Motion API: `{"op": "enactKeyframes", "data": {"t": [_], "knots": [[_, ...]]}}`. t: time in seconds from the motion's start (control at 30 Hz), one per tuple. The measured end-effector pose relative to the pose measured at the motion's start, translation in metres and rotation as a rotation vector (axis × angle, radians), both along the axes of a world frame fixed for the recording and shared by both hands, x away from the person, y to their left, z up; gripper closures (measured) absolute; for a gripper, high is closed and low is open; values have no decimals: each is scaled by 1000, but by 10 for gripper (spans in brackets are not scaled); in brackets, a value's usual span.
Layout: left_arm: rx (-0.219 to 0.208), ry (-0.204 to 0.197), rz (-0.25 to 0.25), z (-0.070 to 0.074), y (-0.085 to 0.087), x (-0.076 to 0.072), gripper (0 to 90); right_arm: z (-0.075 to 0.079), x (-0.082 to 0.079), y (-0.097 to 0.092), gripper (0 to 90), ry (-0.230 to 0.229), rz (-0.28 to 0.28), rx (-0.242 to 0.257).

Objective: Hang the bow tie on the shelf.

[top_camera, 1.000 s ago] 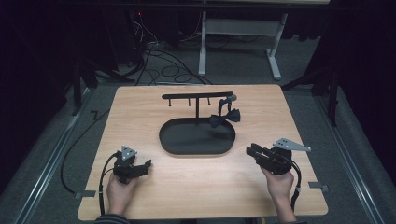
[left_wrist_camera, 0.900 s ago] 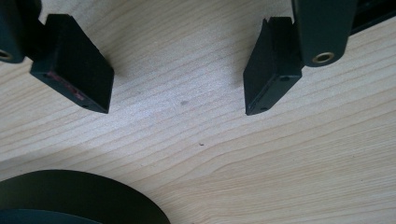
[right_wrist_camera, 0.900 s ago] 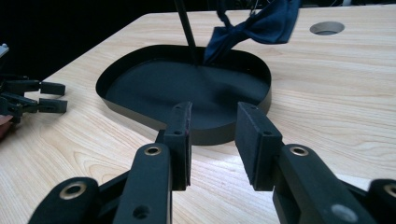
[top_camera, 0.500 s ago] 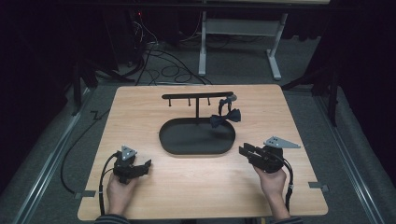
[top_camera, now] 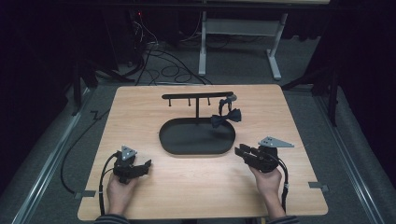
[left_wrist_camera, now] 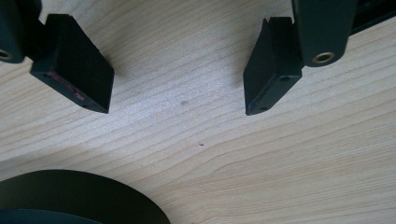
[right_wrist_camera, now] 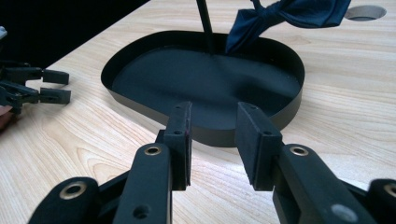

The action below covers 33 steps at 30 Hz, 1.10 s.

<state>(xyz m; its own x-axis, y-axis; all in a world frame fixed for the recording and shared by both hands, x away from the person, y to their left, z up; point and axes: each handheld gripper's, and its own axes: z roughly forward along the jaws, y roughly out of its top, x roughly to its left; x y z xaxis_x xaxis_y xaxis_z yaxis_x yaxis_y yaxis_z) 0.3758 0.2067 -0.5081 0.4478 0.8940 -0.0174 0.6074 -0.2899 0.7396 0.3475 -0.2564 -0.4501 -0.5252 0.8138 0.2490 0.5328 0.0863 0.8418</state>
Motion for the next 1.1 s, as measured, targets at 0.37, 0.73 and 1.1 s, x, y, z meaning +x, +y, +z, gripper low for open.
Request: {"op": "enactKeyframes", "data": {"t": [0.37, 0.73, 1.1], "knots": [[0, 0, 0, 0, 0, 0, 250, -8, 3, 3, 685, 26, 0, -6], [0, 0, 0, 0, 0, 0, 250, -16, 7, 5, 685, 47, 0, -21], [0, 0, 0, 0, 0, 0, 250, -25, 10, 7, 682, 74, -8, -33]]}}
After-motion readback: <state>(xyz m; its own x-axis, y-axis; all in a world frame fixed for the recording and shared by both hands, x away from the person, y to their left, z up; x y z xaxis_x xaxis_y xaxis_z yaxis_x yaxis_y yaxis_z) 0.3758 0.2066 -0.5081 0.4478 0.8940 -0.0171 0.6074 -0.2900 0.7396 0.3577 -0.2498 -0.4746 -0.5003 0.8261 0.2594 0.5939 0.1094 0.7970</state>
